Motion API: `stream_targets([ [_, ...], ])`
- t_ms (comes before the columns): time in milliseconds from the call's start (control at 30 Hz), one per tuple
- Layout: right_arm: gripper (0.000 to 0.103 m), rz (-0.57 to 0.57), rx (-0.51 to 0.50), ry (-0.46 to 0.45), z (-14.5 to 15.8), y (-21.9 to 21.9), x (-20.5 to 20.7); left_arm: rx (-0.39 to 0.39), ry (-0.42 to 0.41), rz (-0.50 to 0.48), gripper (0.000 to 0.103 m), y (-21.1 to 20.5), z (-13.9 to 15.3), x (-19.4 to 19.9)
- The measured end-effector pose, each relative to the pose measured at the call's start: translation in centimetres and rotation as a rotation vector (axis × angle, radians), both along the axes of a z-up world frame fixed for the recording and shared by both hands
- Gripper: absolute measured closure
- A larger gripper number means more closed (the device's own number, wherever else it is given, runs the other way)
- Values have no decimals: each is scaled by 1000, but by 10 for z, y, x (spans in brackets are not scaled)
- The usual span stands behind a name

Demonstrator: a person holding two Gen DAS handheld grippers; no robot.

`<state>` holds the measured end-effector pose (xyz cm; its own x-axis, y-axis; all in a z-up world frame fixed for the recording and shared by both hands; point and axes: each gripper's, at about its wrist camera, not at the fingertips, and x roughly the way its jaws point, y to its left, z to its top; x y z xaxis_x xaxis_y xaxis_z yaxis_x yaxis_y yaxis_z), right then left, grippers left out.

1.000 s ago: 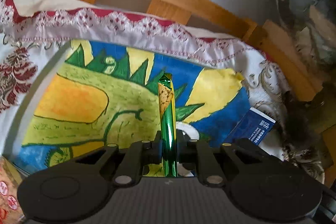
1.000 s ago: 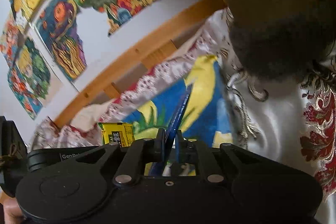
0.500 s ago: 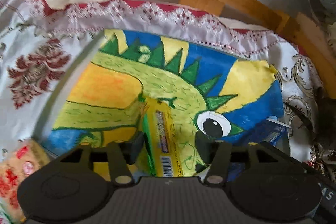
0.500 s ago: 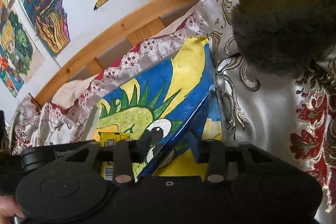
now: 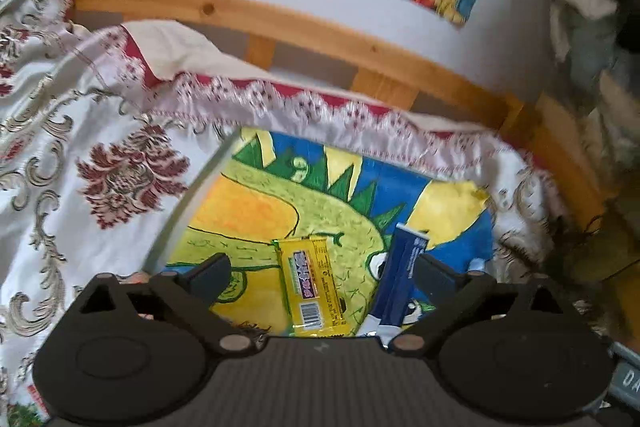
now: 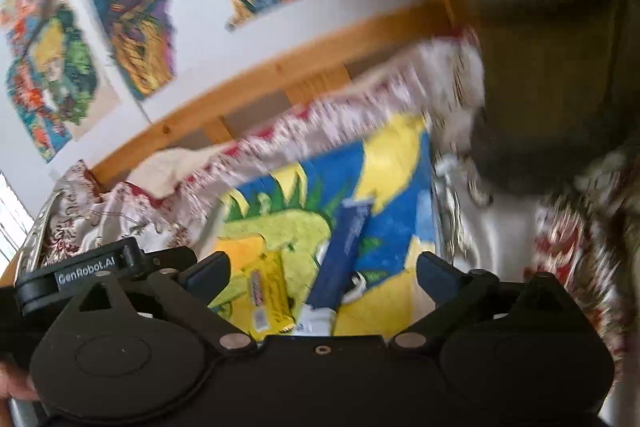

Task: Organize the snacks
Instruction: 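Carry the blue box with the right tool while the left tool carries the candy pack into the dinosaur tray, then open both tools in the tray and lift them away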

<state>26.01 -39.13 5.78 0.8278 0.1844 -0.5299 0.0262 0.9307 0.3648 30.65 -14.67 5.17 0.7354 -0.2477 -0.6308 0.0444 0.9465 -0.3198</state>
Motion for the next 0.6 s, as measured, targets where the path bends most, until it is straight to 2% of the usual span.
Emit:
stream_targets([
  [167,1,-36,-127,-143,35,23,-43,-18,-81,-16,1,18,27,-33],
  [333,1,-60,-230,-288,60,50,-90,31,-181,-58,1,30,50,-73],
  [600,1,-110,-226,-406,70,80,-158,68,-309,-48,1,60,58,-136],
])
